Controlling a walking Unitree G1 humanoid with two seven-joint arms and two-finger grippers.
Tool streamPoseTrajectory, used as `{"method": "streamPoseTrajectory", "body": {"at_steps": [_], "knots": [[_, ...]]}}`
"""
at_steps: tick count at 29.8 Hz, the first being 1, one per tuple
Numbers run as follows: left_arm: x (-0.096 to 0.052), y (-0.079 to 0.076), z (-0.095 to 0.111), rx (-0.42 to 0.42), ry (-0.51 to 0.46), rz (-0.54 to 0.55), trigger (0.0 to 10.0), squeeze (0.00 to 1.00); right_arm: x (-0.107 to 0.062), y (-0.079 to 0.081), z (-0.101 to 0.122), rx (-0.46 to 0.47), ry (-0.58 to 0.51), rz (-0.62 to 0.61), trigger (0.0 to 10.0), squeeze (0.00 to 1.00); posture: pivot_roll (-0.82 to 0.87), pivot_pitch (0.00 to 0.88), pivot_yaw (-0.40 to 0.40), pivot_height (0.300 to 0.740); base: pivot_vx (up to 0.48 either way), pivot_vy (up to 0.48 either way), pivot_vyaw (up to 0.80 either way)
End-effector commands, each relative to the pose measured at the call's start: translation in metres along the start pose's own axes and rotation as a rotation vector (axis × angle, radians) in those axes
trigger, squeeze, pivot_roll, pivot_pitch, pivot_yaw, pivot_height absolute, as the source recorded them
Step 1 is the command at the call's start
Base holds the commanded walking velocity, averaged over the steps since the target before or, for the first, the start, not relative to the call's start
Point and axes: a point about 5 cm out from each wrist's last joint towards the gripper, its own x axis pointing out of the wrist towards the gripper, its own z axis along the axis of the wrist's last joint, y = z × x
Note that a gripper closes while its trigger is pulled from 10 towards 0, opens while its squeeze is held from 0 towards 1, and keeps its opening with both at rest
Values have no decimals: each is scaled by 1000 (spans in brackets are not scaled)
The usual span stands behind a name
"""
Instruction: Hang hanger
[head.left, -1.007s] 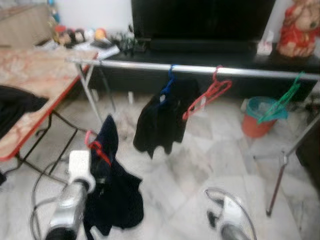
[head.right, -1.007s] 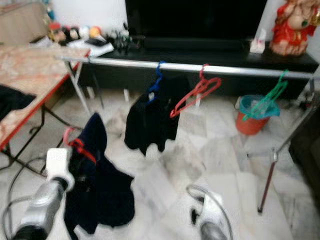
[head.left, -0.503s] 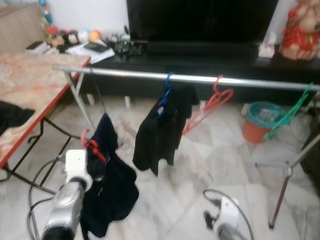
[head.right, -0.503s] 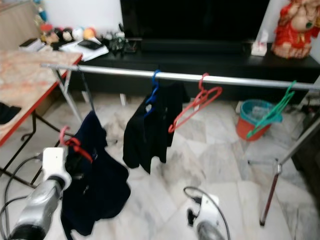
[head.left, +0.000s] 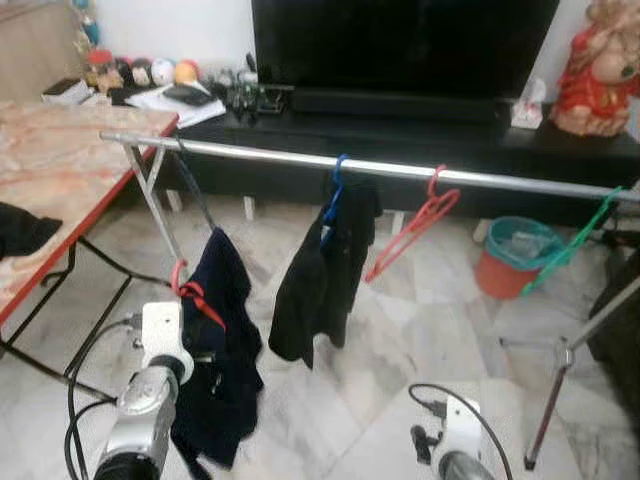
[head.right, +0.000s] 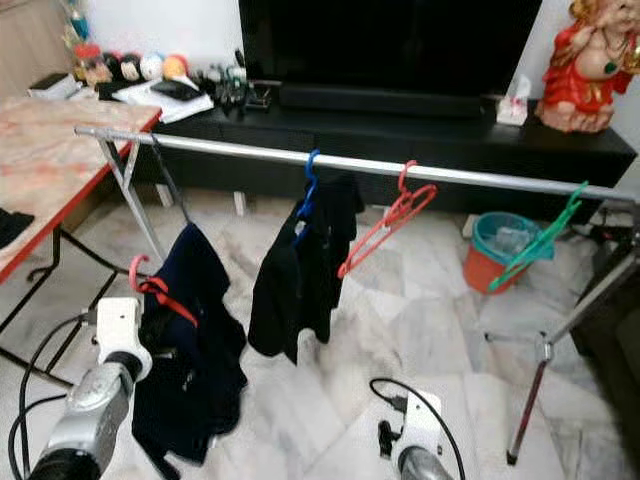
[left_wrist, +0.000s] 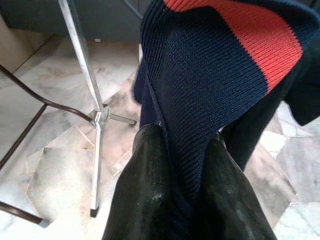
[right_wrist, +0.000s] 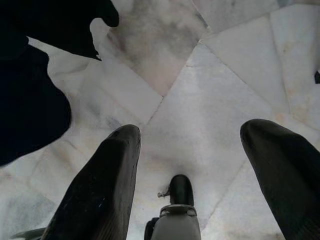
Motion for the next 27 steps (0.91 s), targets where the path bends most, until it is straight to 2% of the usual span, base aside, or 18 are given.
{"method": "streamPoseTrajectory", "body": {"at_steps": [1,6,22,27], "knots": [[1,5,9,4,-35,15,10000,0,1,4,2,9,0,19,10000,0,52,0,-14,740,0,394,0],[0,4,8,-1,-34,8,10000,0,1,6,3,22,-8,32,10000,0,45,0,-6,740,0,392,-557],[3,-2,12,-2,-43,-23,10000,0,1,5,6,28,-34,25,10000,0,52,0,-6,740,0,392,0],[3,-8,15,20,-58,-79,10000,0,1,6,6,28,-35,24,10000,0,52,0,-2,740,0,127,0]]}}
